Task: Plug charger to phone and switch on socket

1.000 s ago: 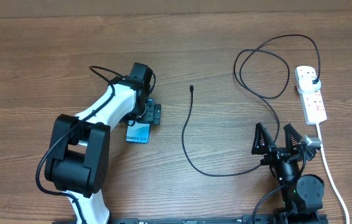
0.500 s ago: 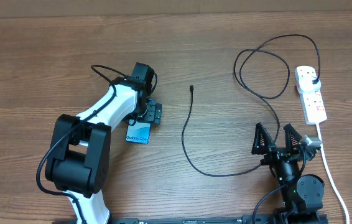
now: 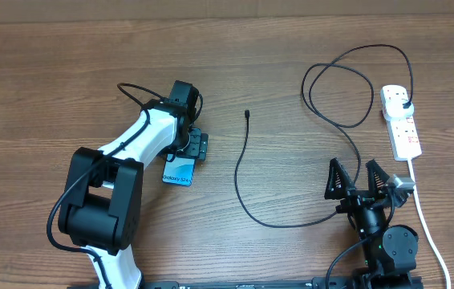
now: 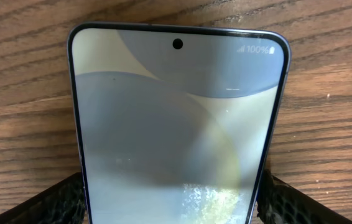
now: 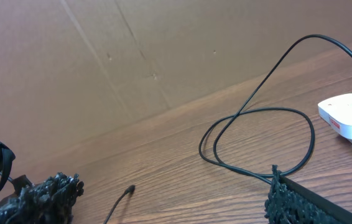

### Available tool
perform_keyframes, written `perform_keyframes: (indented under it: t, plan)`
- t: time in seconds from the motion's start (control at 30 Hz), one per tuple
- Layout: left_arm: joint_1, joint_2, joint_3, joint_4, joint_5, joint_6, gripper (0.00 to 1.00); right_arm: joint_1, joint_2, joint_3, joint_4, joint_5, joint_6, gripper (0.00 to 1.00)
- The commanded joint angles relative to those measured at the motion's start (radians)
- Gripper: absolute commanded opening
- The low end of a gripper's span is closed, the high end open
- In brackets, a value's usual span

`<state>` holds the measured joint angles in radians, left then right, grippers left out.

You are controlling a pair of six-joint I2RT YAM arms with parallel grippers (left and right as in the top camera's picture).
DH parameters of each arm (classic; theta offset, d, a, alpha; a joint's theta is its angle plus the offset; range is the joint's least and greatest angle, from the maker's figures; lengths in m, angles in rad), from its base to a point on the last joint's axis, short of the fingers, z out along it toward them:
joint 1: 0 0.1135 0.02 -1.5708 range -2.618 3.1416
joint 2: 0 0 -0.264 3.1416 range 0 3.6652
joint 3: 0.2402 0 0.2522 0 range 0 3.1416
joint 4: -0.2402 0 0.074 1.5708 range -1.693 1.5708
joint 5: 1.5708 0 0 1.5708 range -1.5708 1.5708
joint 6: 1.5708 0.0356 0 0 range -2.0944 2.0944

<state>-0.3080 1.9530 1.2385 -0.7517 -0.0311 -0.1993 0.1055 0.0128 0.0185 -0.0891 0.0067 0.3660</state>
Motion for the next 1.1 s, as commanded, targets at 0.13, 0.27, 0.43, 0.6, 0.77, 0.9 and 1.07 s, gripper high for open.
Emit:
perform_keyframes:
  t: [0.13, 0.27, 0.43, 0.6, 0.77, 0.9, 1.07]
  plan:
    - [-0.010, 0.039, -0.026, -0.015, 0.090, 0.013, 0.89, 0.005, -0.010, -0.011, 0.006, -0.001, -0.003, 1.00]
    - [-0.010, 0.039, -0.026, -0.020, 0.134, -0.013, 0.89, 0.005, -0.010, -0.011, 0.006, -0.001, -0.003, 1.00]
    - [-0.010, 0.039, -0.026, -0.023, 0.136, -0.043, 0.89, 0.005, -0.010, -0.011, 0.006, -0.001, -0.003, 1.00]
    - [-0.010, 0.039, -0.026, -0.021, 0.136, -0.071, 0.89, 0.005, -0.010, -0.011, 0.006, -0.001, -0.003, 1.00]
    - [-0.010, 0.039, -0.026, -0.017, 0.125, -0.005, 0.92, 0.005, -0.010, -0.011, 0.006, -0.001, -0.003, 1.00]
    - [-0.010, 0.039, -0.026, -0.023, 0.128, 0.208, 1.00, 0.005, -0.010, -0.011, 0.006, -0.001, -0.003, 1.00]
    - [-0.010, 0.039, -0.026, -0.050, 0.129, 0.340, 1.00, 0.005, -0.010, -0.011, 0.006, -0.001, -0.003, 1.00]
